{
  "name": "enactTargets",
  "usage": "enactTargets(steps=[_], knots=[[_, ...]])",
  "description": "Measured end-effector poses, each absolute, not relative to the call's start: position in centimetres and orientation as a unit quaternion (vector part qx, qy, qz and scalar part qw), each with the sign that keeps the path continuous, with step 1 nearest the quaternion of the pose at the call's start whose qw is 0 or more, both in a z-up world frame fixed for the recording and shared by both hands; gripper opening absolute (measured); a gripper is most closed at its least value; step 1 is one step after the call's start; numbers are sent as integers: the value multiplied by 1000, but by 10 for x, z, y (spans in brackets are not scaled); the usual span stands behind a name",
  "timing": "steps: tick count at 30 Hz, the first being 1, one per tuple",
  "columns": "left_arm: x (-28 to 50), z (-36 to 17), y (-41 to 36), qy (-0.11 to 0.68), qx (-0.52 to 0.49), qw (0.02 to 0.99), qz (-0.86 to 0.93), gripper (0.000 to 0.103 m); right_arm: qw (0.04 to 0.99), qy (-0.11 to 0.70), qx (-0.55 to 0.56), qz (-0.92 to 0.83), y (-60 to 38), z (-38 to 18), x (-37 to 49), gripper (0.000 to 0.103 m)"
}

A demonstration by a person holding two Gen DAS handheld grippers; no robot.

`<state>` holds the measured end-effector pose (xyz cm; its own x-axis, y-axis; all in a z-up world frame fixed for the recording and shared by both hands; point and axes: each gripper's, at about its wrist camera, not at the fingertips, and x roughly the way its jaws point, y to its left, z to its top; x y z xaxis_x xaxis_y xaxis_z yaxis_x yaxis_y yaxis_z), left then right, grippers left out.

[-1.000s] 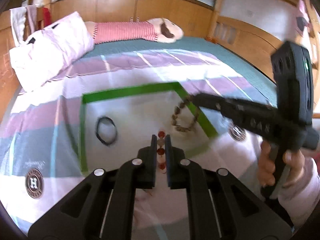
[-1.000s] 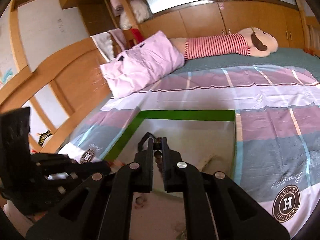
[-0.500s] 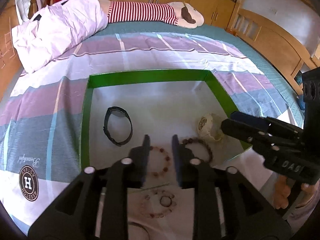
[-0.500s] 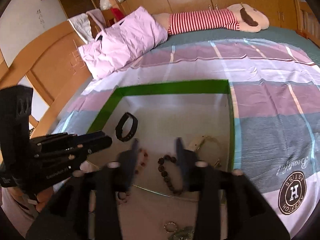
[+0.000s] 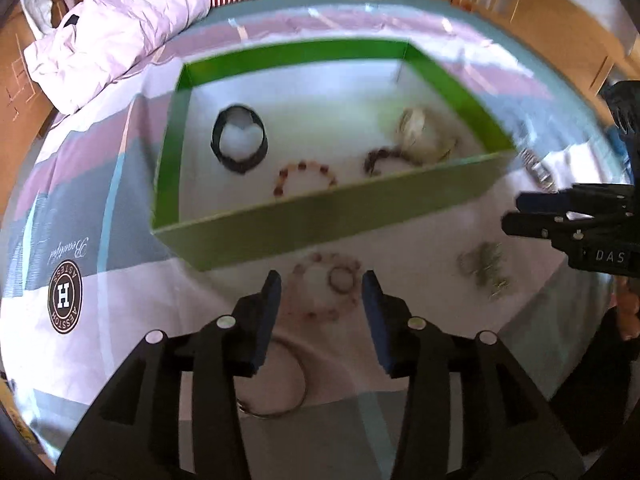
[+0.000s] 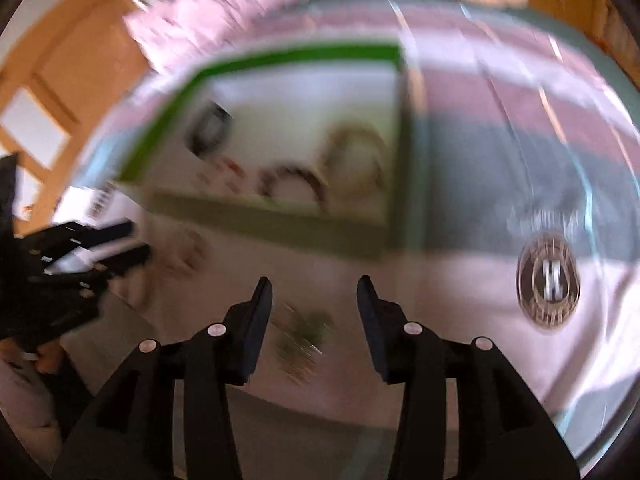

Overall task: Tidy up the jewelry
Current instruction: 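Move the left tool down to the pink bead bracelet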

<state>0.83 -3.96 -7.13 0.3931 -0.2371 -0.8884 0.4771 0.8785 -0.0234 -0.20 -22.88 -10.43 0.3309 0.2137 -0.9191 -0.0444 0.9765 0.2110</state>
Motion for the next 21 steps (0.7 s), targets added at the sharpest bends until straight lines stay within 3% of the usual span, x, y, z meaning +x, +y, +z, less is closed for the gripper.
enactTargets(steps=[5, 6, 10, 15, 21], knots=[[13, -82, -41, 518, 128, 821, -204, 50, 787, 605, 58, 109, -212, -125, -2, 41], [15, -84, -41, 520, 127, 820, -202, 50, 786, 605, 55, 116, -207, -127, -1, 27], [21, -88, -36, 526, 122, 819, -194, 52, 800, 580, 67, 142, -194, -121, 4, 12], [28, -91, -30, 532, 114, 819, -181, 54, 827, 511, 138, 190, -202, -88, 6, 12], [31, -93, -27, 535, 116, 819, -173, 56, 830, 529, 114, 133, -209, -95, 13, 13]])
